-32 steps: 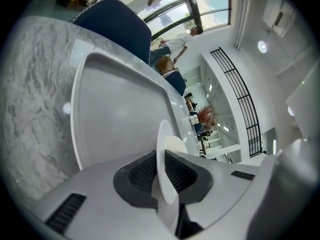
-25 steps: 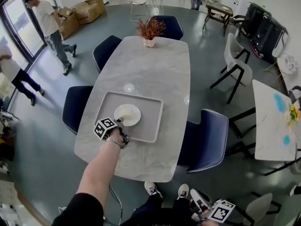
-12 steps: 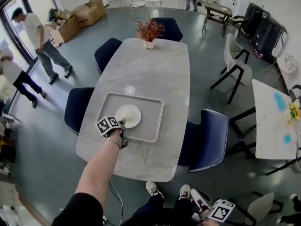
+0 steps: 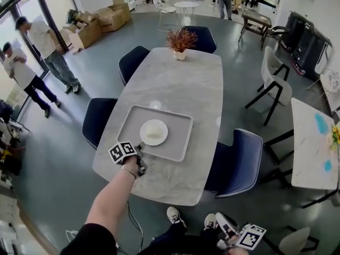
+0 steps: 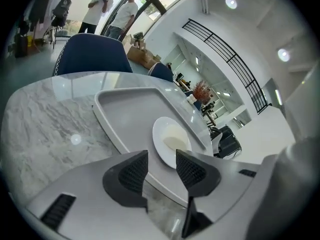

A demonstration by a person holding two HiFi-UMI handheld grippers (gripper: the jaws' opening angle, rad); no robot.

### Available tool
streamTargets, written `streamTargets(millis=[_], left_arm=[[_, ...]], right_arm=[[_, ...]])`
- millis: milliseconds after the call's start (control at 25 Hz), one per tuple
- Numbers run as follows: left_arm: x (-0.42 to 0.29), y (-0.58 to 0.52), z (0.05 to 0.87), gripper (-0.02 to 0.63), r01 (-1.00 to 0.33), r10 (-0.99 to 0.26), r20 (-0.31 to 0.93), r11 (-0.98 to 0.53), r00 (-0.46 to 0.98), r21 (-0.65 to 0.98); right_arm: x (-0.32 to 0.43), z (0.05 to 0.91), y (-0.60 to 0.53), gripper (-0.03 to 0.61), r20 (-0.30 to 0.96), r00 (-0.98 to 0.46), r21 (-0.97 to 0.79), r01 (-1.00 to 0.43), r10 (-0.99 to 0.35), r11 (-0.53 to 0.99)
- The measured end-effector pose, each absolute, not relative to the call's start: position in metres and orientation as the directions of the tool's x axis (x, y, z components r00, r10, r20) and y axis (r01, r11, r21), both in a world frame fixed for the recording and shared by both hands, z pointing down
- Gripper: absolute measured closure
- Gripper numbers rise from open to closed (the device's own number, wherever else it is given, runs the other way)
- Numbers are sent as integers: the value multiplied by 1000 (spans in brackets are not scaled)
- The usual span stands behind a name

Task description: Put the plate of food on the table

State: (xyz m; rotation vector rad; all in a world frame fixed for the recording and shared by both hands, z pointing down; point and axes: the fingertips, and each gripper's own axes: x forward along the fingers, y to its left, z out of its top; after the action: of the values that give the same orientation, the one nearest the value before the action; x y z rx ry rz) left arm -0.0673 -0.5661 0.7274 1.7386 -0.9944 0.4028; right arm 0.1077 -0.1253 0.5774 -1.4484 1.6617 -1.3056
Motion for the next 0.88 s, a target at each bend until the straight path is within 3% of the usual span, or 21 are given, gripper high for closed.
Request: streamTargets(millis=[200, 400, 640, 880], left_arm=[[-85, -542, 707, 454, -740, -436, 630, -140, 643, 658], [-107, -510, 668, 603, -710, -491, 564, -178, 664, 681], [-96, -436, 619, 604, -623, -525, 445, -224, 726, 750], [-57, -350, 576, 604, -545, -512, 326, -366, 795, 754]], right_arm=[[106, 571, -136, 568, 146, -334, -915, -403, -931, 1], [107, 559, -143, 568, 107, -435, -917, -391, -894, 81], [124, 547, -130, 568, 65, -554, -911, -373, -830, 177], [142, 545, -119, 568, 63, -652, -898, -367, -755, 243]])
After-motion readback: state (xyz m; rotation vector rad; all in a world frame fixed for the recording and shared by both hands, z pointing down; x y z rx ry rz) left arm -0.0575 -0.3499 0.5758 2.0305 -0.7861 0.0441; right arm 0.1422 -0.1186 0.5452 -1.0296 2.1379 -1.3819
